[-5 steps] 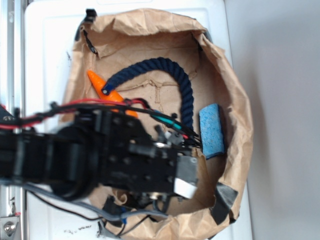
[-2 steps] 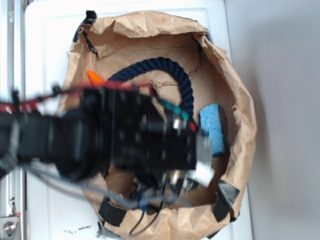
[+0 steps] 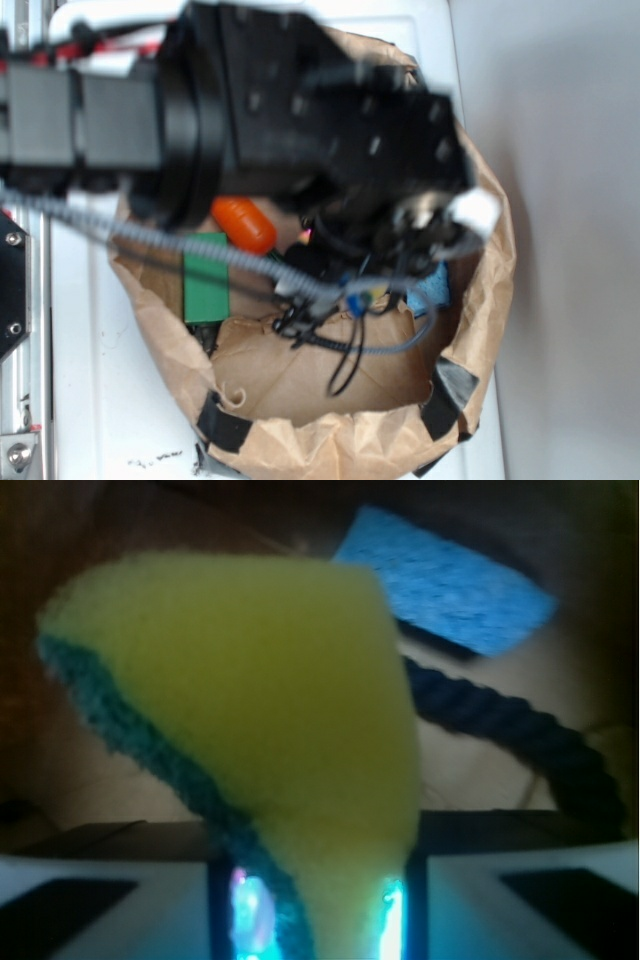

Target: Grab the green sponge.

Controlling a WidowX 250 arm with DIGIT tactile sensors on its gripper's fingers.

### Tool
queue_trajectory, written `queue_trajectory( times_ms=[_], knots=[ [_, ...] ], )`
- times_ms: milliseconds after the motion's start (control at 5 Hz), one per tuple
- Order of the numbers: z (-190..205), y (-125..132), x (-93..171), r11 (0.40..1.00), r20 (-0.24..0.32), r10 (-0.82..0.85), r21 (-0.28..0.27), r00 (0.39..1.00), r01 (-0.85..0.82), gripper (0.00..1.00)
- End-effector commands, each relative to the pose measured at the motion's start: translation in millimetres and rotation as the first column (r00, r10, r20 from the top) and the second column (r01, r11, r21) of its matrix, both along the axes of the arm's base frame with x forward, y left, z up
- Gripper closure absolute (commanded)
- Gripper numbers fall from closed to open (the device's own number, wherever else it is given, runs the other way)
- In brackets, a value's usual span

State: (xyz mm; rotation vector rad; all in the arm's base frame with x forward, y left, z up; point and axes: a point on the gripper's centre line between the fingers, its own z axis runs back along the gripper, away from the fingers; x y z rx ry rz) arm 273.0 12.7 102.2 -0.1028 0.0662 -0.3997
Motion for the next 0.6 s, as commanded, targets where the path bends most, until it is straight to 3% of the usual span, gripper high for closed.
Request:
queue_trajectory(
  times_ms=[0, 200, 400],
  knots=[
    [71.3, 15.6, -6.4, 0.975, 0.139, 0.217, 0.02, 0.966, -0.222, 1.0],
    [85.3, 12.2, -21.9, 0.964, 0.234, 0.259, 0.004, 0.937, -0.267, 1.0],
    [73.7, 0.1, -24.9, 0.973, 0.325, 0.206, 0.029, 0.923, -0.227, 1.0]
  ],
)
